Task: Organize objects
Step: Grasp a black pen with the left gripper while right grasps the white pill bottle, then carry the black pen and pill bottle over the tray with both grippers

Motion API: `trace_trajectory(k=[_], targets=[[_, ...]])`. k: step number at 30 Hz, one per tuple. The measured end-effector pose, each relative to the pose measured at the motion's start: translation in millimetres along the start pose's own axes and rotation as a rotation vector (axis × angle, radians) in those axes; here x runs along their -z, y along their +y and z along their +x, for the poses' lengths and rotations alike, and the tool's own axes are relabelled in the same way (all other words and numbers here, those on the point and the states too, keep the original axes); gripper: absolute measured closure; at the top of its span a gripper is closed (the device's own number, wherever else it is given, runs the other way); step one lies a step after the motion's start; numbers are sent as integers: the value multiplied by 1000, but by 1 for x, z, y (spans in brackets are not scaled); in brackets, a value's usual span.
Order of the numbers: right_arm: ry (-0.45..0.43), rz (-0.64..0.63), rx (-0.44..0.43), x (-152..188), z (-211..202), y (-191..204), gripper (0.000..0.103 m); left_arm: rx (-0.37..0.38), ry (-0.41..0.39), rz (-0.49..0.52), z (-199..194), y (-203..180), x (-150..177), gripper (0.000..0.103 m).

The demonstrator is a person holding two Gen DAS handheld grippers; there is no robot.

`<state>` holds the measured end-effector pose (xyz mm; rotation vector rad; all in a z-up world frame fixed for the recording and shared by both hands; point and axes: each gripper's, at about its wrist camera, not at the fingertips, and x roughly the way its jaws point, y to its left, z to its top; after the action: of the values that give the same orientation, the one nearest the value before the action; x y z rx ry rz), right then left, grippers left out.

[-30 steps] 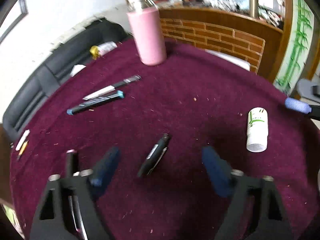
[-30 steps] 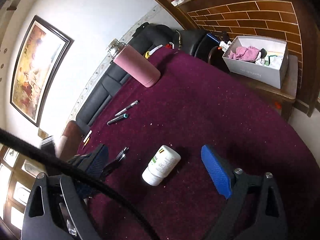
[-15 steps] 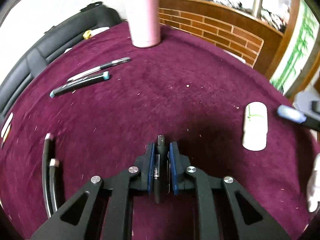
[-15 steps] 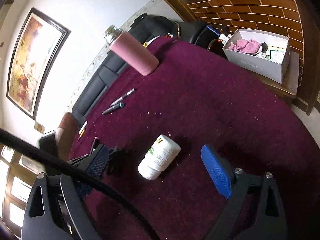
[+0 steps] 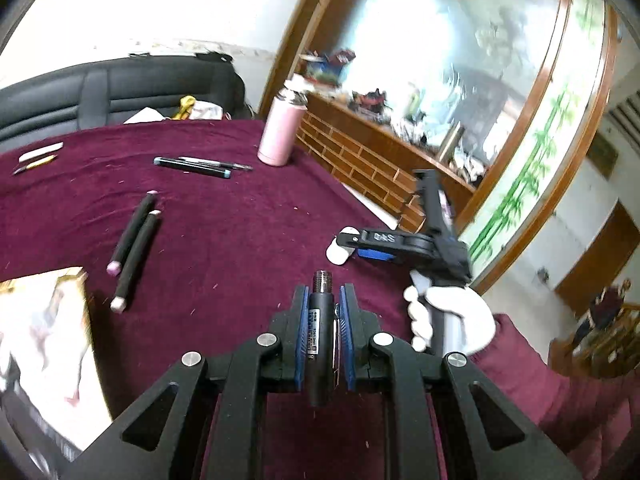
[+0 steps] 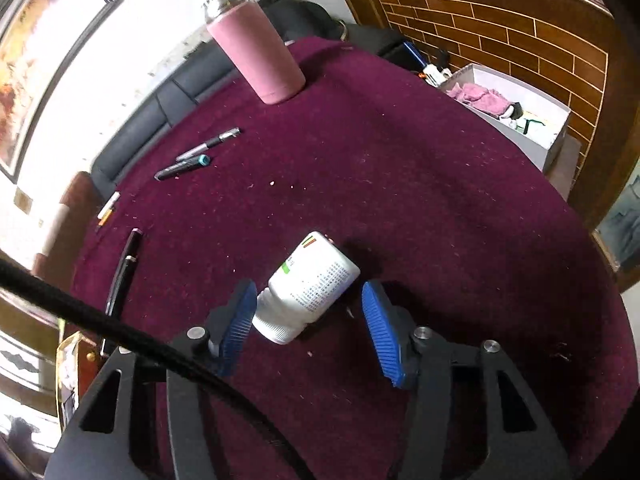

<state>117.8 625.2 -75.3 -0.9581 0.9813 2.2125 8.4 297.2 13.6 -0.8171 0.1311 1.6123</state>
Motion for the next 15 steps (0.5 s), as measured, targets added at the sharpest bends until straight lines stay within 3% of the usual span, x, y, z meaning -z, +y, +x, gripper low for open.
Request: trace_trajectory(k=[2, 4, 8, 13, 15], targets=[[25, -34, 38, -7, 10, 12, 54, 12, -25, -41, -16, 8, 9, 91], [56, -91, 100, -12, 21, 27, 72, 9, -49, -72, -30, 18, 18, 91], [85, -200, 172, -15, 31, 51, 72, -1, -105, -123, -54, 37, 29, 91], [104, -165, 53, -6, 7, 61, 72, -30, -193, -194, -91, 63, 44, 91], [115, -150, -42, 4, -10, 70, 72, -46, -221, -225, -106, 75, 53, 91]])
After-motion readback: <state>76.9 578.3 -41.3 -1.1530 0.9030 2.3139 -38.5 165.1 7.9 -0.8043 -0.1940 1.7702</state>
